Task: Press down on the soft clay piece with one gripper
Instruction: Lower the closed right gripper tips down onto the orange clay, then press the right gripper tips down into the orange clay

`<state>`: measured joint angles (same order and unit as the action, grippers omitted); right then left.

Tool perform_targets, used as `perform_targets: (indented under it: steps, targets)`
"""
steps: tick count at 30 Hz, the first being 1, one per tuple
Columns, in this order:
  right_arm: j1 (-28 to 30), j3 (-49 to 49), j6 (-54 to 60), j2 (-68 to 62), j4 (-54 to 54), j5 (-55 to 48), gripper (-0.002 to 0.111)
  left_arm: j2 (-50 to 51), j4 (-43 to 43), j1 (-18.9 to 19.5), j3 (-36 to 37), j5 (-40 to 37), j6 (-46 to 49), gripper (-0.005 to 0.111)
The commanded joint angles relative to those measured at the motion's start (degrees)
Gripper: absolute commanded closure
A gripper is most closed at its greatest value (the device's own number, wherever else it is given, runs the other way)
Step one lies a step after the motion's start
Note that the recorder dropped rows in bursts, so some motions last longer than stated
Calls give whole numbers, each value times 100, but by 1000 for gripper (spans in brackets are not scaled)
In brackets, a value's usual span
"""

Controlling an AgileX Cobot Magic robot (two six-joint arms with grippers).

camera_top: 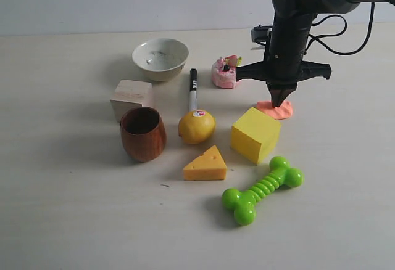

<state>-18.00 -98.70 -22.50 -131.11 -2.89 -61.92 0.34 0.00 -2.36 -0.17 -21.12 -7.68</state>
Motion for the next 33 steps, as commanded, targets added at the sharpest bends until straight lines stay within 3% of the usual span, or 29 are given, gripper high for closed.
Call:
perform_targets:
  steps: [1, 16, 33]
  targets:
    - [1, -49, 65, -35, -51, 12, 108, -34, -57, 11, 17, 20, 17, 107]
    - [1, -38, 386, -368, 322, -25, 108, -34, -57, 11, 17, 20, 17, 107]
    - [1, 709, 555, -376, 451, 380, 108, -34, -57, 11, 17, 20, 17, 107]
